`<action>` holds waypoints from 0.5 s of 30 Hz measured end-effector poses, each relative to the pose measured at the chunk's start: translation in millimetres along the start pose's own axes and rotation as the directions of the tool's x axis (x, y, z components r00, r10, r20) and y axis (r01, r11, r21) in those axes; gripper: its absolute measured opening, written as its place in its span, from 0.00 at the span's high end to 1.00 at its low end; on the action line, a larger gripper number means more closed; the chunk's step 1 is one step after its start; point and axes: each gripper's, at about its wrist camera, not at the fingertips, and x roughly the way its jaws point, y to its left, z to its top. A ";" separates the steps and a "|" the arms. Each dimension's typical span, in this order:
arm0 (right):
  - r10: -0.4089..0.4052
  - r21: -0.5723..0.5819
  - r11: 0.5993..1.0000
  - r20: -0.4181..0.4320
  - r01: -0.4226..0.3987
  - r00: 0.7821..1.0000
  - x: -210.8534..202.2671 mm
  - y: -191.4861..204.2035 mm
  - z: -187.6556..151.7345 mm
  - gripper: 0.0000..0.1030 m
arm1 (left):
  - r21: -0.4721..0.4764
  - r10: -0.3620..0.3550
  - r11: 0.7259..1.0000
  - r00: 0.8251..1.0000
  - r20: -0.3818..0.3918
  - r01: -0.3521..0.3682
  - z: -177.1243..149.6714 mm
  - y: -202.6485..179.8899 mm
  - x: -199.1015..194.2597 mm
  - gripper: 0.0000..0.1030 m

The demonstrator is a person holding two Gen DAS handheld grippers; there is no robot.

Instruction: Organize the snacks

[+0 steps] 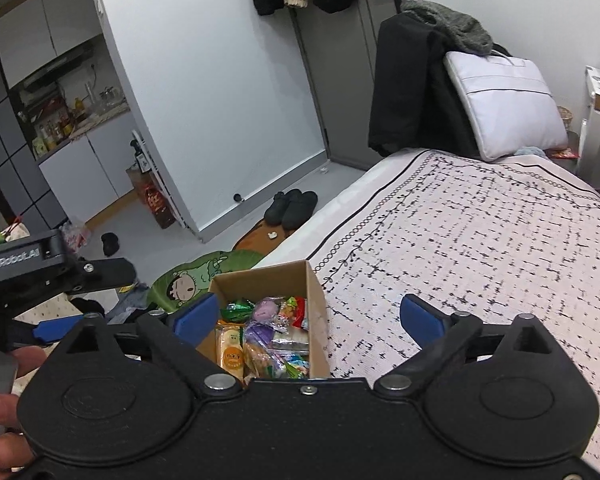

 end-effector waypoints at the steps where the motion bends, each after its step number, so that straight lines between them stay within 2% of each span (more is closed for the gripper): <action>1: -0.003 0.003 1.000 0.004 0.003 1.000 -3.4 -1.9 -0.8 0.05 | 0.006 -0.004 1.000 1.000 0.002 0.004 -1.5 -1.4 -4.0 0.11; 4: -0.010 0.008 1.000 0.014 0.010 1.000 -14.3 -6.5 -4.7 0.03 | 0.037 0.001 0.999 1.000 0.008 -0.001 -6.6 -6.8 -14.5 0.06; 15: -0.004 -0.018 1.000 0.025 0.005 1.000 -51.2 -13.1 -20.7 0.01 | 0.133 0.002 0.991 1.000 0.020 -0.004 -31.6 -19.6 -45.5 0.00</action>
